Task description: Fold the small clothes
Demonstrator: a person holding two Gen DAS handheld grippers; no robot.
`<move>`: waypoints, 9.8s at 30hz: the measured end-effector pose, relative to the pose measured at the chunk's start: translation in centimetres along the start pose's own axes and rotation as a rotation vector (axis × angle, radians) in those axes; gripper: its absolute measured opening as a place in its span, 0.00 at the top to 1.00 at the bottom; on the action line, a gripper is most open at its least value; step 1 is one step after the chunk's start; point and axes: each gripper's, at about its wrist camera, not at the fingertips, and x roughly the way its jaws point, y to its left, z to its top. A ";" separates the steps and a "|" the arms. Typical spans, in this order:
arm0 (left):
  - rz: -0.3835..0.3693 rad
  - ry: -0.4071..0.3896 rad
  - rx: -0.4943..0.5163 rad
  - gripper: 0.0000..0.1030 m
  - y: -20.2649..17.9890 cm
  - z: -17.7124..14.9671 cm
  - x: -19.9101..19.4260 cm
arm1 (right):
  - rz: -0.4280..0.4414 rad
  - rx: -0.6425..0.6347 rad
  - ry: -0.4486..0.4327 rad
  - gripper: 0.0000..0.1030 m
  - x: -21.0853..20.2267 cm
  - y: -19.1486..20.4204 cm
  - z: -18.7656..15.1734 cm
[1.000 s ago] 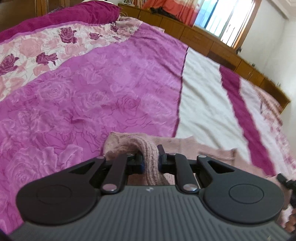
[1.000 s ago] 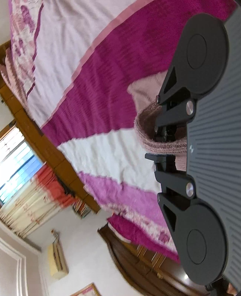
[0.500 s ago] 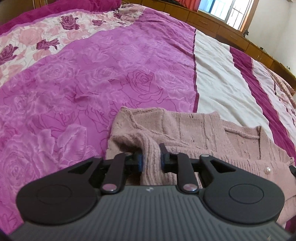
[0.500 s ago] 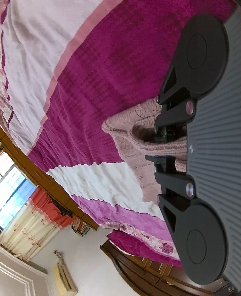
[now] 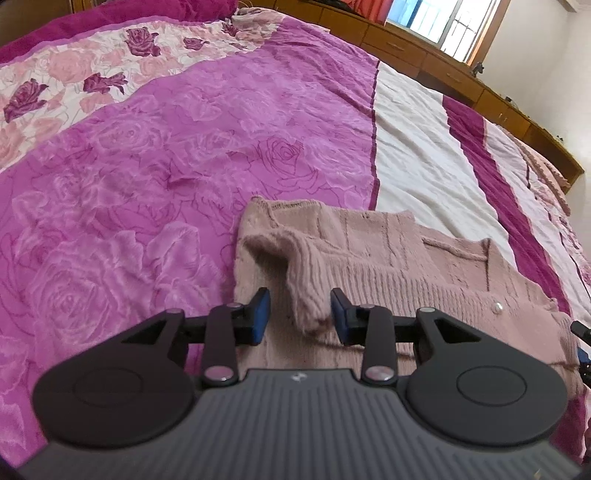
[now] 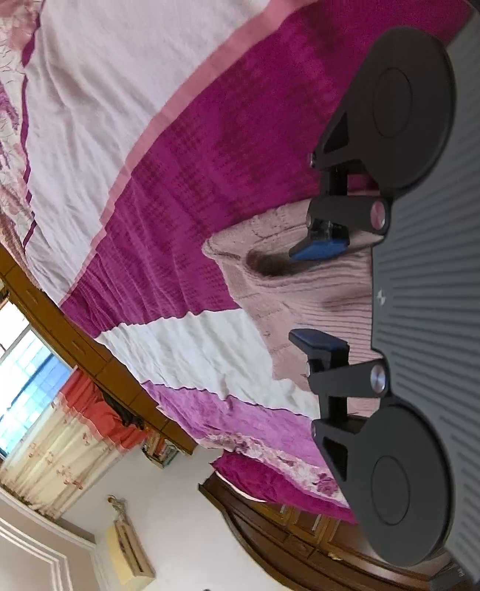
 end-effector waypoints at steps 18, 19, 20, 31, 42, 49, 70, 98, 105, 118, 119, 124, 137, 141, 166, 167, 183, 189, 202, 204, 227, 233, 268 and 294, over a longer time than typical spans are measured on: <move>0.022 0.015 0.007 0.63 -0.6 -1.5 -1.5 | -0.045 -0.088 0.010 0.50 -2.4 1.0 -2.2; 0.017 0.017 0.004 0.63 -0.6 -1.4 -1.6 | -0.048 -0.091 0.003 0.47 -2.7 1.1 -2.3; 0.015 0.018 -0.002 0.63 -0.6 -1.4 -1.6 | -0.055 -0.103 -0.004 0.46 -3.0 1.3 -2.4; 0.002 0.009 -0.029 0.63 -1.0 -1.7 -2.9 | -0.007 -0.169 0.004 0.46 -4.1 2.2 -2.8; -0.002 0.020 -0.043 0.63 -1.0 -1.8 -0.8 | -0.018 -0.138 0.040 0.46 -2.2 1.1 -2.5; -0.046 0.019 -0.089 0.63 -0.7 -1.3 -0.1 | -0.013 -0.152 0.056 0.47 -1.5 1.3 -1.8; -0.003 -0.088 -0.125 0.93 -1.9 5.0 2.4 | 0.041 -0.135 -0.070 0.92 1.0 3.6 3.3; 0.132 0.003 0.099 0.54 -2.5 2.6 5.9 | -0.115 -0.472 0.029 0.42 6.7 6.5 1.1; 0.152 0.028 0.130 0.54 -2.9 2.6 6.1 | -0.159 -0.450 0.067 0.39 8.6 5.6 0.8; 0.195 0.109 0.136 0.54 -4.2 1.3 1.9 | -0.145 -0.404 0.052 0.33 1.1 5.1 0.8; 0.196 0.112 0.135 0.54 -4.2 1.1 1.5 | -0.147 -0.403 0.055 0.33 0.5 4.8 0.7; 0.200 0.131 0.136 0.54 -4.7 0.1 -0.3 | -0.173 -0.379 0.068 0.33 -1.6 3.1 0.0; 0.214 0.146 0.140 0.54 -5.4 -2.8 -2.9 | -0.090 -0.211 0.136 0.32 -1.6 -0.5 -1.9; 0.223 0.168 0.137 0.54 -5.4 -3.4 -2.6 | -0.052 -0.158 0.133 0.31 -1.2 -0.8 -2.1; 0.239 0.209 0.140 0.54 -5.9 -4.3 -1.8 | -0.003 -0.108 0.087 0.56 -0.6 -2.3 -2.4; 0.240 0.210 0.141 0.54 -6.0 -4.4 -1.8 | 0.005 -0.093 0.086 0.57 -0.6 -2.7 -2.4; 0.244 0.223 0.152 0.54 -6.2 -4.8 -1.6 | 0.031 -0.023 0.136 0.58 0.2 -3.7 -1.4; 0.246 0.226 0.157 0.54 -6.3 -4.9 -1.5 | 0.030 -0.011 0.105 0.73 0.0 -3.6 -1.7; 0.242 0.229 0.157 0.53 -6.0 -4.7 -1.5 | 0.104 -0.069 0.038 0.75 -1.3 0.1 -0.4; 0.244 0.225 0.156 0.53 -5.9 -4.6 -1.6 | 0.116 -0.090 0.032 0.75 -1.4 1.0 -0.2; 0.298 0.139 0.122 0.53 -1.4 -1.5 -5.2 | 0.376 -0.219 0.063 0.80 -0.7 16.3 -0.9; 0.317 0.131 0.079 0.53 1.2 -1.6 -6.4 | 0.448 -0.219 0.102 0.91 0.6 21.0 -3.4; 0.117 0.127 0.155 0.53 -4.3 0.1 -5.7 | 0.124 -0.213 0.086 0.44 -2.6 13.9 -7.9; -0.210 0.182 0.083 0.53 -8.7 0.1 3.7 | 0.015 -0.221 0.111 0.35 -0.8 10.0 -9.2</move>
